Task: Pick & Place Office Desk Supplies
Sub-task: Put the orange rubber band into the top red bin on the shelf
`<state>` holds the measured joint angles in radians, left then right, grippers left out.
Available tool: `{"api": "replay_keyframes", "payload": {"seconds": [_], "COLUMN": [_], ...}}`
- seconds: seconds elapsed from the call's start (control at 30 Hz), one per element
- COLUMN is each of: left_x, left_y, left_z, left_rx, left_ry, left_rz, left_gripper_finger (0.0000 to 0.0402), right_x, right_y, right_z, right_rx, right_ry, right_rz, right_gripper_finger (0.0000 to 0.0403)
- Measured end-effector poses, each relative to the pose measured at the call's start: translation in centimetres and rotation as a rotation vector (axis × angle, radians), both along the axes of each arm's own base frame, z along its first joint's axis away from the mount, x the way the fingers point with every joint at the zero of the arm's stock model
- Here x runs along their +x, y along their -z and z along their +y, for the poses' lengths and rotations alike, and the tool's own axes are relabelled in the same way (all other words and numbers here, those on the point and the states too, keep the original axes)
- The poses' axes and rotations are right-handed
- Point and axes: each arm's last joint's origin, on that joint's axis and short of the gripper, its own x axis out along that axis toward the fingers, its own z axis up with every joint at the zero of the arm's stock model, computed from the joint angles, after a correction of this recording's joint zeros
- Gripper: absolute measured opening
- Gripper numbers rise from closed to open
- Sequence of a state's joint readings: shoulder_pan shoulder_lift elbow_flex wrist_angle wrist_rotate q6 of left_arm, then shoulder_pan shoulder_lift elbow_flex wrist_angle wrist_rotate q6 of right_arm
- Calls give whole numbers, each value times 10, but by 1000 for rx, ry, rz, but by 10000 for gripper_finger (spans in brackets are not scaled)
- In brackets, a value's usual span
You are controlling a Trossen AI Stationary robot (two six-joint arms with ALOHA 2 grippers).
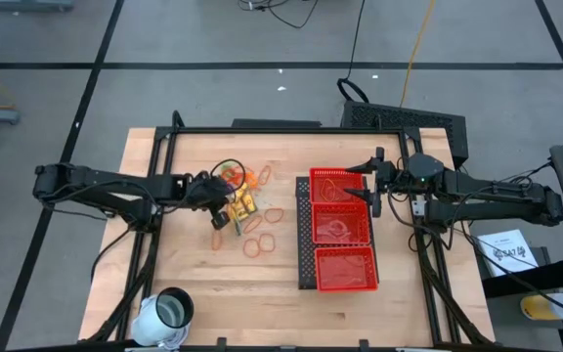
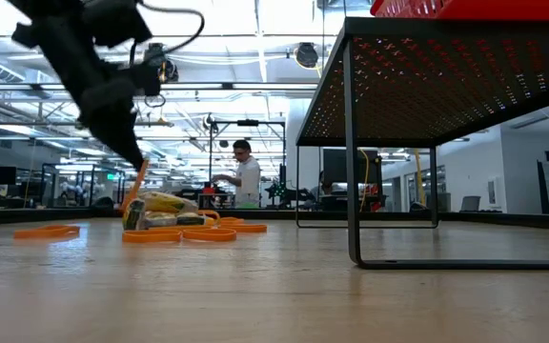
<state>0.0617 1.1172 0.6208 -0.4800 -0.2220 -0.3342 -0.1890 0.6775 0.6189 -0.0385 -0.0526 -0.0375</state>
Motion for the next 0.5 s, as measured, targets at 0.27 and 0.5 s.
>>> {"api": "replay_keyframes", "payload": {"seconds": [0.27, 0.5], "left_x": [17, 36], "left_y": [-44, -79], "left_z": [-14, -18], "left_rx": [131, 275], "left_ry": [102, 213], "left_rz": [-102, -348], "left_gripper_finger": [2, 1], "right_x": [7, 34], "right_y": [-3, -5], "right_z": [-1, -5], "right_rx": [25, 28], "right_ry": [4, -34], "right_rz": [-49, -163], "right_gripper_finger": [254, 254]}}
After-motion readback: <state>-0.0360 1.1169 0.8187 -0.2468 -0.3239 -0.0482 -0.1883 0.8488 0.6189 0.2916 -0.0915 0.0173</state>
